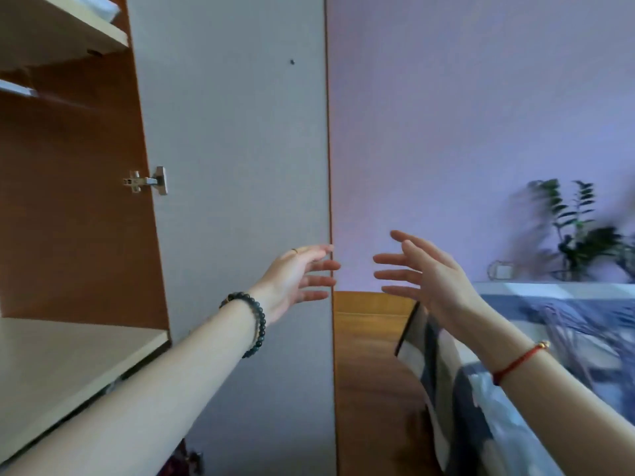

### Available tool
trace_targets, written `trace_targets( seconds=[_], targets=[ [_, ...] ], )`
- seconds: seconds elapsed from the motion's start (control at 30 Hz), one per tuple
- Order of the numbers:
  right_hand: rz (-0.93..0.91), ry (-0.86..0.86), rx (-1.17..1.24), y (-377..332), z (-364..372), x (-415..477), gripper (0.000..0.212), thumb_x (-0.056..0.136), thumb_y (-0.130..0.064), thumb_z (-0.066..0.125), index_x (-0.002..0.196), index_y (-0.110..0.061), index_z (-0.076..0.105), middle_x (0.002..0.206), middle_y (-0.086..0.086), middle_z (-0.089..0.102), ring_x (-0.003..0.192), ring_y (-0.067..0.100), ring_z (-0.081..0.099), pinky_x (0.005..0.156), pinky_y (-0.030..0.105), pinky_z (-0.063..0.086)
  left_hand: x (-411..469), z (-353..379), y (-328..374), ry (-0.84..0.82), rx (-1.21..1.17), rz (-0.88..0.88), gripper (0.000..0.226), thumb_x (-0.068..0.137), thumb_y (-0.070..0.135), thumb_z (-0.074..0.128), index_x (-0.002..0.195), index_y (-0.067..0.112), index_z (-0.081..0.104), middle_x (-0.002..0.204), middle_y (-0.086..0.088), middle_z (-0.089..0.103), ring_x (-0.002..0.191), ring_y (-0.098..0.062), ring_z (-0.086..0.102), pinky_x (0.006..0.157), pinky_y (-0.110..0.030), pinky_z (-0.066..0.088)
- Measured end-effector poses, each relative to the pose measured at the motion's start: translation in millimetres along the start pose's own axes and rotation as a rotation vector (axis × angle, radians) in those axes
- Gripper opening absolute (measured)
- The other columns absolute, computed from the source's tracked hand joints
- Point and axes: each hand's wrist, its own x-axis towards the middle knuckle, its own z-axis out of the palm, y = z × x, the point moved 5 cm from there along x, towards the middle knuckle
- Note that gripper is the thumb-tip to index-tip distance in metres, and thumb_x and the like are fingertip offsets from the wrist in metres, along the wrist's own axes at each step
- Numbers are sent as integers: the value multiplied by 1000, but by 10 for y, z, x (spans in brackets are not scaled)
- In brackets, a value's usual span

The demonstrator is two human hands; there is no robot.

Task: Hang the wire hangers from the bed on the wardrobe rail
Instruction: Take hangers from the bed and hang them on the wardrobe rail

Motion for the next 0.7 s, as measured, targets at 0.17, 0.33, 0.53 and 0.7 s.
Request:
trace_targets(
  seconds=[0.17,0.33,0.53,0.7],
  targets=[
    [32,280,3,170,-1172,-493,29,97,-21,37,123,-19,49,97,10,66,81,26,64,76,38,52,68,1213,-352,-247,-26,-29,18,95,20,45,107,19,58,88,1,65,72,-14,61,58,-23,51],
    [44,558,-37,286,-2145,-1162,28,97,-20,37,122,-20,49,98,10,66,80,25,63,74,35,52,-56,2277,-726,-449,-78,-85,14,93,19,49,102,21,60,91,-1,66,72,-14,61,59,-23,51],
    [75,889,-47,518,-3010,-2075,24,97,-17,39,118,-22,49,96,8,66,82,25,62,71,32,52,-359,3259,-1217,-607,-121,-199,19,93,14,48,110,16,57,92,-1,65,73,-14,59,56,-20,51],
    [116,1114,-147,845,-3475,-2560,27,93,-8,45,119,-13,52,91,7,64,77,14,57,66,24,46,-589,3806,-1635,-677,-159,-324,15,93,10,48,103,17,56,90,0,64,74,-14,59,63,-23,51]
  ],
)
